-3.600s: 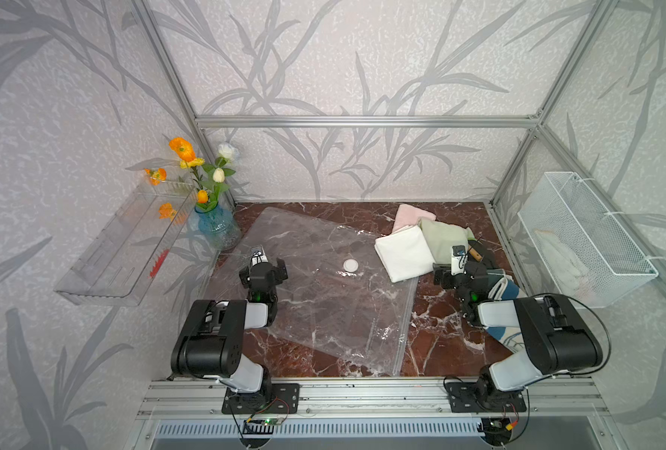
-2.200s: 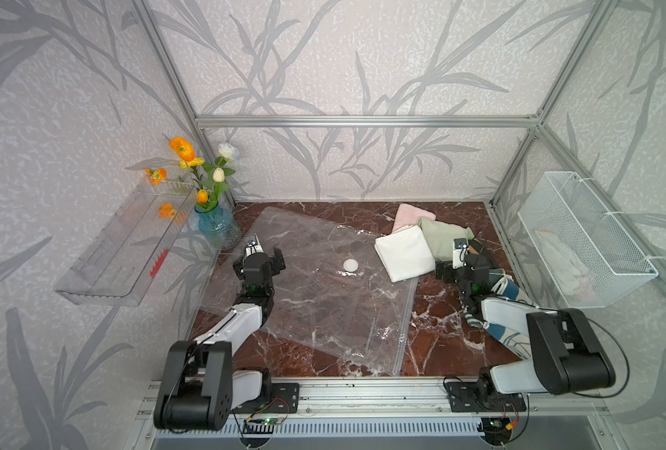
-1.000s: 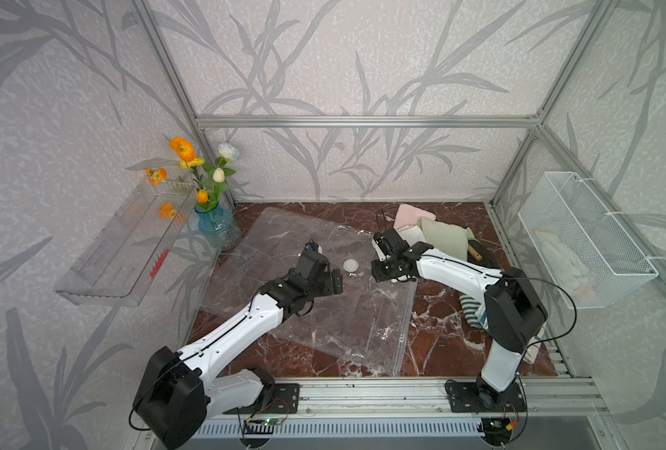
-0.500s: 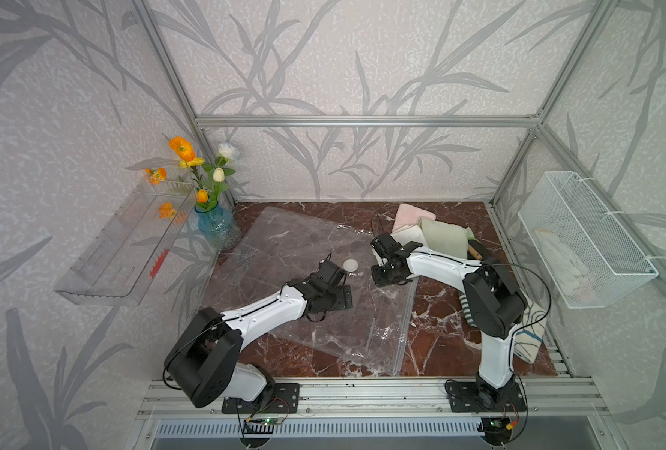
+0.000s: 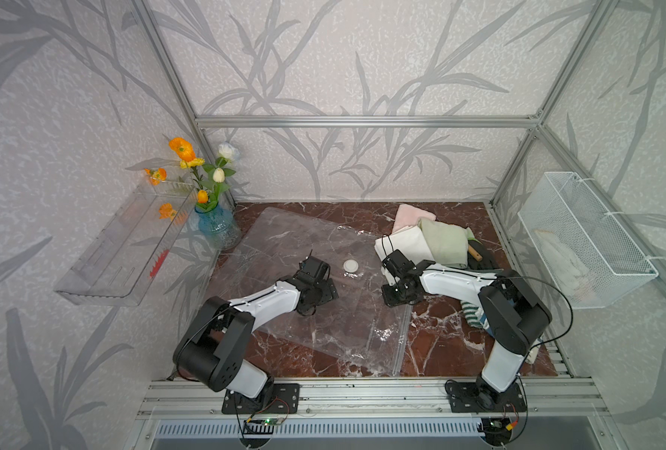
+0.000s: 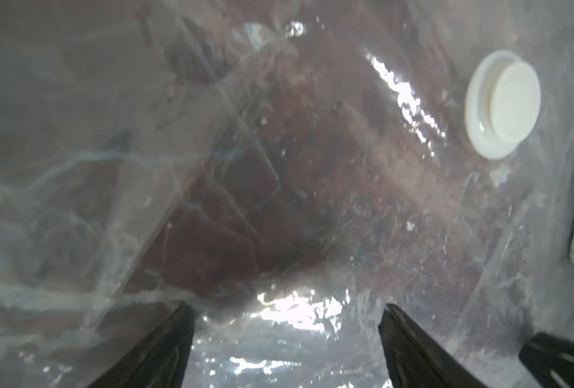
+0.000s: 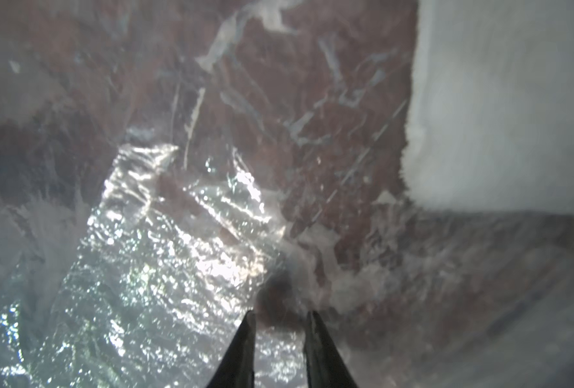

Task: Place the folded towel into the vacuum bag
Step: Adjust the vacuum bag at the center of the board.

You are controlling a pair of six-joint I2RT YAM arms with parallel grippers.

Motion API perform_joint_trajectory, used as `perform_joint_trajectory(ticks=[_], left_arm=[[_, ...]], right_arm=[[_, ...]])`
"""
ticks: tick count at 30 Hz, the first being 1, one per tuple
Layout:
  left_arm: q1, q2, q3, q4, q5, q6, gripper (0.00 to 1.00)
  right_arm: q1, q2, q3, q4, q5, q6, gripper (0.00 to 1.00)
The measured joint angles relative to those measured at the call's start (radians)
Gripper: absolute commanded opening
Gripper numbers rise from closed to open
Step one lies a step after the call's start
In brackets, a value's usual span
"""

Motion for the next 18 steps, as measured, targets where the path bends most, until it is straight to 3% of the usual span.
perform_joint_trajectory(ticks=[11,14,18], left_arm=[[0.034,0.16,0.169,0.003,-0.041,0.065,0.87],[0.034,0.124,0.167,-0.064,-0.043,0.077,0.88],[0.041,-0.031,0.135,-0.169,-0.062,0.076,0.92]], right_arm=[[0.193,-0.013,-0.029,0.014,-0.177,0.062,0.25],[0.141,-0.012,-0.016,-0.029,-0.218,0.054,0.3],[-0.046,-0.04,0.043,-0.087,-0.233,0.04,0.45]])
